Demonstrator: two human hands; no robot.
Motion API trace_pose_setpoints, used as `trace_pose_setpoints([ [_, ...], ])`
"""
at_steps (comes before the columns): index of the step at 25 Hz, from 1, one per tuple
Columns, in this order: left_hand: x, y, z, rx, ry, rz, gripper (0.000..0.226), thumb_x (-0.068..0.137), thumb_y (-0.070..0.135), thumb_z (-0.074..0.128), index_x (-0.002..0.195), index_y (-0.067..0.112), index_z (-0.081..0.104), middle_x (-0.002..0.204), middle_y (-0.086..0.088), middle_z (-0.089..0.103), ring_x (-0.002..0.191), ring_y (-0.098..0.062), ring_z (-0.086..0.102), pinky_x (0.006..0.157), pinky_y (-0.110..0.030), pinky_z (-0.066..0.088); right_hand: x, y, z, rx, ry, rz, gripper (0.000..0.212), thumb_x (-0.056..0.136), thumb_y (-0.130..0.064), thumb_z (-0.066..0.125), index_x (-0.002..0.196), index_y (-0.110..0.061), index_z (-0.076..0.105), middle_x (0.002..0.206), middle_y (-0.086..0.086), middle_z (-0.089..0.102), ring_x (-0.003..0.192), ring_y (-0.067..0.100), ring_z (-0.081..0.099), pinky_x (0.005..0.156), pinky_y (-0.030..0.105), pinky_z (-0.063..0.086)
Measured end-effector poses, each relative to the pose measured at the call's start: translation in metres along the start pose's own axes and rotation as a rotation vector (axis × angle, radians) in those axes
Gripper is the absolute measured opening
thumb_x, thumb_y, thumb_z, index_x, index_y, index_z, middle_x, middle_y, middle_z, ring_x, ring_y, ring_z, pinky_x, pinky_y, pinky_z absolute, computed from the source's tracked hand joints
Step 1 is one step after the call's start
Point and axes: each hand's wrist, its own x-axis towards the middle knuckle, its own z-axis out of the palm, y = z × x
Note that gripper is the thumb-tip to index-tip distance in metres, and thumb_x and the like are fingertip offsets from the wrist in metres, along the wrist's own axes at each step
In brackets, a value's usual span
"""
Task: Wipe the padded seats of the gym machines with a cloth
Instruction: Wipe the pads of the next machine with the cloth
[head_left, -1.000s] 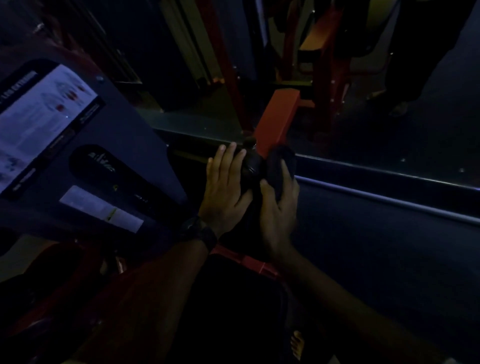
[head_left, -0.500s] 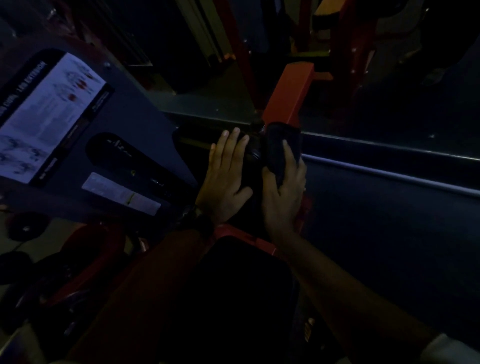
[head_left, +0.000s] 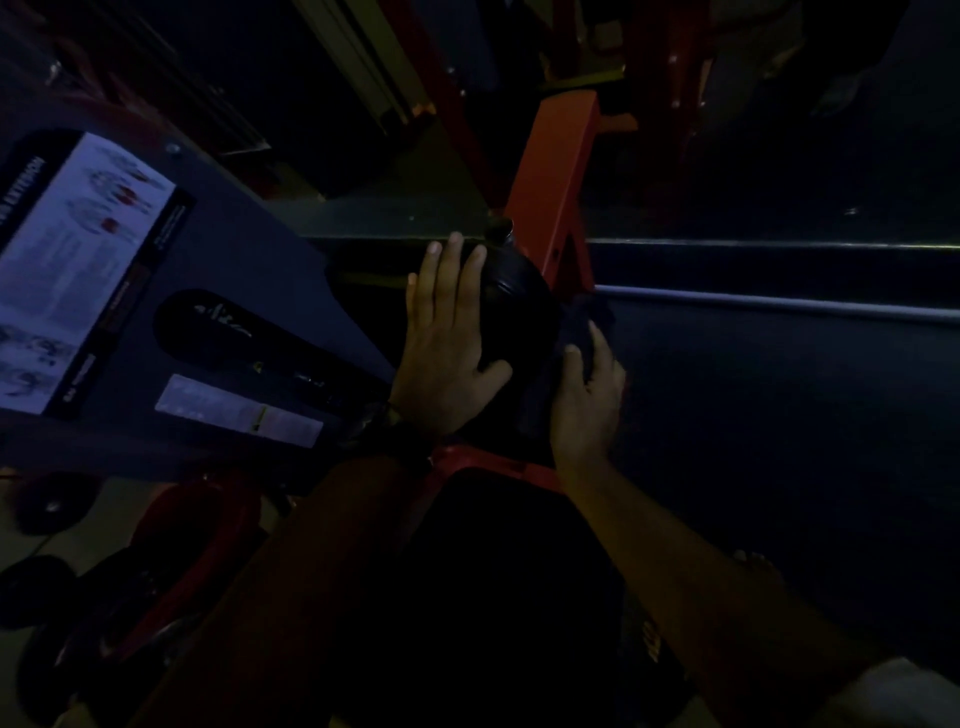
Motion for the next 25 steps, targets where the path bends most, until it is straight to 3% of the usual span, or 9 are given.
trace_pose_setpoints([
  [5, 0.001, -0.003, 0.002, -0.047, 0.015, 0.001, 0.100, 0.074, 0.039, 0.052, 0.159, 0.006, 0.011, 0.168, -0.018, 0.002, 0.155, -0.028, -0.010, 0.121, -0.041, -0.015, -0.004, -0.036, 0.012, -0.025, 0.023, -0.327, 0.056, 0.095, -0.051, 0.049, 0.150, -0.043, 0.039, 0.155, 0.002, 0.034, 0.138, 0.020, 0.039, 0.107, 0.039, 0.040],
  [9, 0.000, 0.000, -0.002, -0.039, -0.011, -0.007, 0.104, 0.072, 0.042, 0.051, 0.160, 0.007, 0.009, 0.169, -0.016, 0.001, 0.155, -0.027, -0.011, 0.121, -0.043, -0.014, -0.002, -0.012, -0.001, 0.049, -0.041, -0.162, 0.054, 0.095, -0.052, 0.049, 0.148, -0.045, 0.041, 0.155, -0.003, 0.033, 0.140, 0.015, 0.039, 0.112, 0.049, 0.042],
  [14, 0.000, 0.000, -0.003, -0.031, -0.046, -0.015, 0.105, 0.071, 0.043, 0.051, 0.160, 0.015, 0.004, 0.169, -0.017, -0.002, 0.155, -0.030, -0.011, 0.121, -0.050, -0.010, 0.006, -0.036, 0.008, -0.010, -0.031, -0.405, 0.050, 0.096, -0.046, 0.048, 0.144, -0.051, 0.040, 0.151, -0.002, 0.037, 0.135, 0.018, 0.041, 0.105, 0.036, 0.041],
  [15, 0.000, 0.000, -0.004, -0.028, -0.048, -0.014, 0.105, 0.070, 0.044, 0.051, 0.160, 0.016, 0.003, 0.169, -0.016, -0.003, 0.155, -0.029, -0.012, 0.121, -0.050, -0.010, 0.009, -0.018, 0.002, -0.033, -0.043, -0.354, 0.050, 0.095, -0.047, 0.046, 0.145, -0.050, 0.040, 0.151, -0.001, 0.037, 0.136, 0.019, 0.041, 0.106, 0.037, 0.042],
  [18, 0.001, 0.001, -0.003, -0.042, -0.044, -0.024, 0.103, 0.070, 0.045, 0.051, 0.158, 0.020, 0.003, 0.168, -0.017, -0.003, 0.153, -0.024, -0.017, 0.121, -0.050, -0.011, 0.008, 0.008, -0.009, 0.003, -0.027, 0.066, 0.051, 0.097, -0.036, 0.048, 0.148, -0.037, 0.045, 0.150, 0.002, 0.037, 0.135, 0.023, 0.044, 0.108, 0.039, 0.042],
  [19, 0.001, 0.002, -0.002, -0.040, -0.043, -0.027, 0.103, 0.070, 0.044, 0.050, 0.158, 0.019, 0.004, 0.168, -0.018, -0.003, 0.153, -0.025, -0.017, 0.120, -0.050, -0.011, 0.006, -0.003, -0.005, 0.043, -0.016, 0.061, 0.050, 0.098, -0.031, 0.050, 0.147, -0.035, 0.046, 0.150, 0.001, 0.037, 0.133, 0.021, 0.045, 0.106, 0.036, 0.042],
  [21, 0.002, 0.002, -0.001, -0.033, -0.034, -0.031, 0.102, 0.070, 0.043, 0.050, 0.158, 0.015, 0.006, 0.167, -0.021, 0.000, 0.154, -0.032, -0.011, 0.120, -0.050, -0.011, 0.008, -0.036, 0.004, 0.050, 0.009, -0.167, 0.052, 0.095, -0.029, 0.053, 0.146, -0.034, 0.048, 0.149, 0.000, 0.039, 0.129, 0.019, 0.047, 0.101, 0.033, 0.042],
  [23, 0.003, 0.002, -0.001, -0.031, -0.035, -0.034, 0.102, 0.069, 0.042, 0.050, 0.157, 0.016, 0.007, 0.167, -0.021, 0.001, 0.154, -0.036, -0.007, 0.120, -0.051, -0.010, 0.019, -0.039, 0.000, -0.113, 0.011, -0.321, 0.056, 0.092, -0.029, 0.057, 0.147, -0.032, 0.047, 0.148, 0.002, 0.040, 0.128, 0.020, 0.047, 0.099, 0.032, 0.042],
  [25, 0.003, 0.003, -0.002, -0.037, -0.038, -0.039, 0.102, 0.068, 0.042, 0.050, 0.157, 0.018, 0.007, 0.167, -0.020, 0.000, 0.154, -0.035, -0.008, 0.120, -0.052, -0.009, 0.031, -0.017, -0.021, -0.317, 0.042, -0.163, 0.061, 0.093, -0.028, 0.060, 0.151, -0.032, 0.041, 0.155, 0.006, 0.035, 0.134, 0.025, 0.044, 0.102, 0.037, 0.040],
])
